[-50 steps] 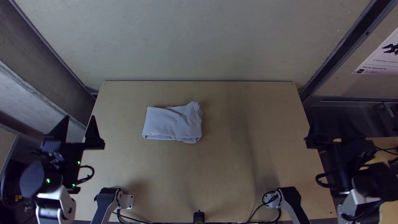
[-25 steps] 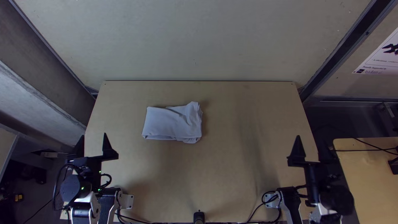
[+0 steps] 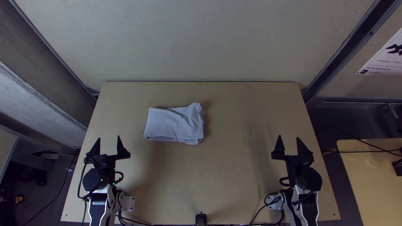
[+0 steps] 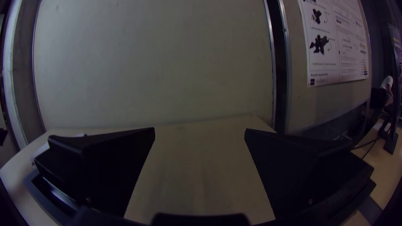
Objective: Fold the t-shirt
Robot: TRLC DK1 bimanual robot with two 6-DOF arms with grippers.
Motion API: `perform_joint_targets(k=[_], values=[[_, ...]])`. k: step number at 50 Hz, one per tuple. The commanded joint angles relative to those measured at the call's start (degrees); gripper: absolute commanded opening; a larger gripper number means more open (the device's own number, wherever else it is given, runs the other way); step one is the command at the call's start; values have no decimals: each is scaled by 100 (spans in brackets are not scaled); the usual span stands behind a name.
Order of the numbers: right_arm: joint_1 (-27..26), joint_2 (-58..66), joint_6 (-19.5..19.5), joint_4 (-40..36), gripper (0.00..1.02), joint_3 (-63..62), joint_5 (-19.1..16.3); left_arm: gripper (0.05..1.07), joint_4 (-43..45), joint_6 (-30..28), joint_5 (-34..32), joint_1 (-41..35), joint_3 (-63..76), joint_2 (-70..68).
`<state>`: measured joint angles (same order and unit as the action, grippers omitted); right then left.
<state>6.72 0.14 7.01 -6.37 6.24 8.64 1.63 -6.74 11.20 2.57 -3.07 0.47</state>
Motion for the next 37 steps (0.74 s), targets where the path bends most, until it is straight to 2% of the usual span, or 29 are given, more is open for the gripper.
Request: perform_joint_targets(k=[1, 9, 37], values=[[-74, -32, 11, 127, 98, -352, 76, 103, 13, -108, 31, 60, 237, -65], [-250, -32, -15, -259, 98, -290, 67, 103, 66, -90, -39, 60, 316, -65], [-241, -32, -15, -268, 98, -290, 67, 103, 39, -73, -65, 42, 307, -47]])
